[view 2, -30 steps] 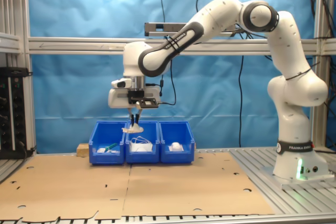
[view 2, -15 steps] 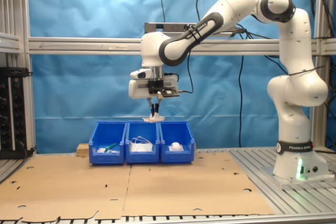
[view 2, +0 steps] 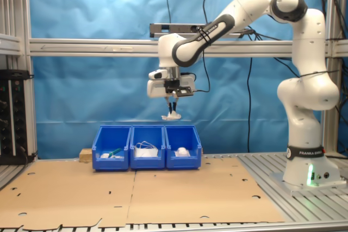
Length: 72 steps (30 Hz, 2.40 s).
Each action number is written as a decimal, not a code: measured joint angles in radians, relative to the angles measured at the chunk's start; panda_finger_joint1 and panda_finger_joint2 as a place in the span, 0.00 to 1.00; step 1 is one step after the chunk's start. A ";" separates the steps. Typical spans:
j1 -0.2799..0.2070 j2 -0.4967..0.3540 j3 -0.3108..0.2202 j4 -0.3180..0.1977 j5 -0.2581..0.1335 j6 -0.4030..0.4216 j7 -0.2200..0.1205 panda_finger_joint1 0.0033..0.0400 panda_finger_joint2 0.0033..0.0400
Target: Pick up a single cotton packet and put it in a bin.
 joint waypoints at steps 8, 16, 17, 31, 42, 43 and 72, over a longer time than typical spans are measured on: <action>-0.015 0.005 -0.095 -0.005 -0.027 0.011 0.000 0.01 0.01; -0.026 0.023 -0.147 -0.006 -0.046 0.032 0.000 0.01 0.01; -0.026 0.025 -0.150 -0.007 -0.048 0.034 0.000 0.01 0.01; -0.026 0.037 -0.159 -0.008 -0.058 0.051 0.000 0.01 0.01; -0.026 0.038 -0.159 -0.009 -0.058 0.056 0.000 0.01 0.01; -0.026 0.038 -0.159 -0.009 -0.058 0.056 0.000 0.01 0.01; -0.026 0.038 -0.159 -0.009 -0.058 0.073 0.000 0.08 0.08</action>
